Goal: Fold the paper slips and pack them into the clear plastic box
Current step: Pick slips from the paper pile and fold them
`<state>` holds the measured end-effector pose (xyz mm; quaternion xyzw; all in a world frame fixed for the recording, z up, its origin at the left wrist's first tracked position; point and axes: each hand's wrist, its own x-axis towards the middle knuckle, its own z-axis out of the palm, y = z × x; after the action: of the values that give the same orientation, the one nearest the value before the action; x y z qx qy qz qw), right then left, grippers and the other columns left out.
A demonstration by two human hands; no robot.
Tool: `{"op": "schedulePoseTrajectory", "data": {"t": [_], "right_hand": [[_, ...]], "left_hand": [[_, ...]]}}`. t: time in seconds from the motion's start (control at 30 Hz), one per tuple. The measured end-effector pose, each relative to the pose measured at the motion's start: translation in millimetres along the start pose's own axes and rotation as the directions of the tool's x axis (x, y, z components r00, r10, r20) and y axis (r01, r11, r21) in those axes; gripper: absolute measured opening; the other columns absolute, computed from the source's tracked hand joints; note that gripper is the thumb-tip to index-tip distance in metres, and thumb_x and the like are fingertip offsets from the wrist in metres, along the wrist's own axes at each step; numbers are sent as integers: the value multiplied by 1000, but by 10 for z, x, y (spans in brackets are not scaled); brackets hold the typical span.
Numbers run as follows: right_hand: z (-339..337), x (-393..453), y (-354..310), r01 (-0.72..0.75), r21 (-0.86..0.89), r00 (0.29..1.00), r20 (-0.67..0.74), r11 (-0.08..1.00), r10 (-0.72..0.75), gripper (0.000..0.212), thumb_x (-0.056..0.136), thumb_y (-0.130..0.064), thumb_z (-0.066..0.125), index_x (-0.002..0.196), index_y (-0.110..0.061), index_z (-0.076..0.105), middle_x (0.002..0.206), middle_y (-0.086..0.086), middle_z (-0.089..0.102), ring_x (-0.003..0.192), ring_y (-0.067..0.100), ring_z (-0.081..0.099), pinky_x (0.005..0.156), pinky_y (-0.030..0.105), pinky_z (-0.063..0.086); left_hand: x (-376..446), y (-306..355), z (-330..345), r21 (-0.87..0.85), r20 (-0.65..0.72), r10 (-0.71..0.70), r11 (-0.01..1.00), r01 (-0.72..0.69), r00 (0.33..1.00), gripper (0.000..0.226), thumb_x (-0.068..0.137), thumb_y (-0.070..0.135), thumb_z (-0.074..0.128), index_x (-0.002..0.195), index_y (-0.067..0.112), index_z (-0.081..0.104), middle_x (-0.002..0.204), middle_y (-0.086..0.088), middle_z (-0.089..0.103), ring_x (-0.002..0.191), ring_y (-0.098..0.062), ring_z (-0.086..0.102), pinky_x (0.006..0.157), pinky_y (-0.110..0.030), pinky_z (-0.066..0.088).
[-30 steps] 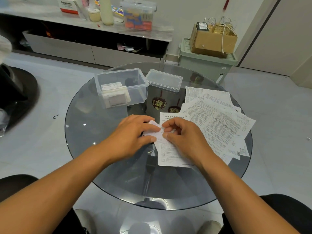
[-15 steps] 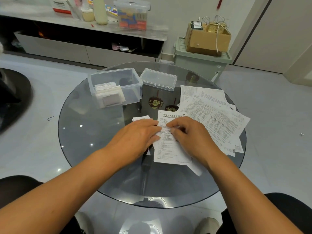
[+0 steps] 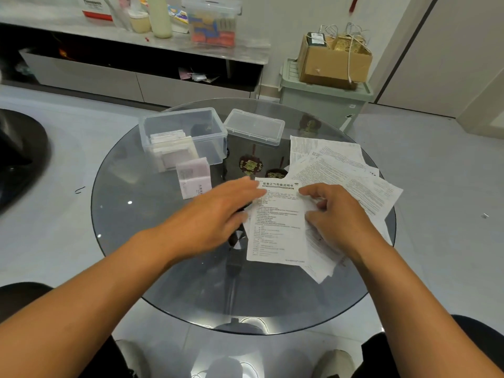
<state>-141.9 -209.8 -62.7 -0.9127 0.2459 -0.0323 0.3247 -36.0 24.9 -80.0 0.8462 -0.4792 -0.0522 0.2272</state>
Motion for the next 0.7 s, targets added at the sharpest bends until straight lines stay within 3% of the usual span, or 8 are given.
{"op": "schedulePoseTrajectory", "data": {"t": [0.2, 0.3, 0.4, 0.47, 0.53, 0.63, 0.7], "right_hand": [[46, -21, -9, 67, 13, 998, 3, 998, -67, 52, 80, -41, 85, 127, -45, 62, 133, -11, 56, 114, 16, 56, 100, 47, 49], [68, -71, -21, 220, -119, 975, 19, 968, -220, 56, 81, -49, 82, 131, -50, 58, 146, -15, 43, 130, 14, 43, 113, 42, 36], [65, -145, -52, 421, -270, 903, 35, 866, -428, 52, 81, -46, 82, 129, -47, 63, 153, -12, 38, 129, 13, 38, 104, 33, 27], [91, -166, -31, 522, -322, 845, 69, 790, -531, 42, 81, -40, 84, 120, -44, 71, 149, -8, 47, 123, 16, 44, 99, 33, 29], [126, -171, -15, 572, -270, 817, 107, 774, -567, 28, 81, -28, 85, 105, -40, 77, 132, -8, 63, 115, 18, 54, 95, 37, 37], [108, -174, -6, 537, -131, 843, 122, 834, -524, 15, 84, -21, 82, 92, -33, 77, 104, -17, 73, 98, 11, 65, 89, 46, 50], [47, -180, 4, 466, -109, 881, 144, 878, -450, 14, 86, -20, 79, 93, -32, 77, 102, -18, 73, 95, 7, 64, 87, 42, 53]], "left_hand": [[-19, -2, 143, 31, 173, -9, 1000, 3, 985, 51, 107, 47, 32, 157, 36, 30, 165, 21, 16, 152, 0, 8, 122, -18, 2], [-40, 8, 150, 55, 165, -44, 998, 35, 985, 53, 107, 50, 30, 157, 37, 28, 165, 21, 15, 153, -3, 10, 126, -30, 10], [-40, 40, 143, 69, 161, -77, 995, 66, 984, 53, 107, 50, 32, 158, 36, 27, 166, 19, 16, 153, -5, 11, 127, -34, 12], [-36, 40, 136, 56, 138, -78, 996, 70, 987, 51, 106, 48, 34, 156, 35, 31, 164, 18, 23, 152, -6, 17, 126, -33, 17], [-48, 34, 117, 2, 59, -38, 999, 38, 998, 46, 106, 44, 38, 151, 33, 43, 155, 14, 42, 143, -6, 33, 119, -34, 32], [-86, 76, 78, -47, -119, 55, 997, -61, 991, 36, 105, 36, 47, 140, 31, 57, 134, 12, 62, 120, -6, 54, 98, -31, 51], [-113, 127, 79, -53, -184, 133, 988, -145, 974, 35, 104, 27, 52, 138, 28, 59, 130, 9, 65, 116, -7, 58, 93, -27, 53]]}}
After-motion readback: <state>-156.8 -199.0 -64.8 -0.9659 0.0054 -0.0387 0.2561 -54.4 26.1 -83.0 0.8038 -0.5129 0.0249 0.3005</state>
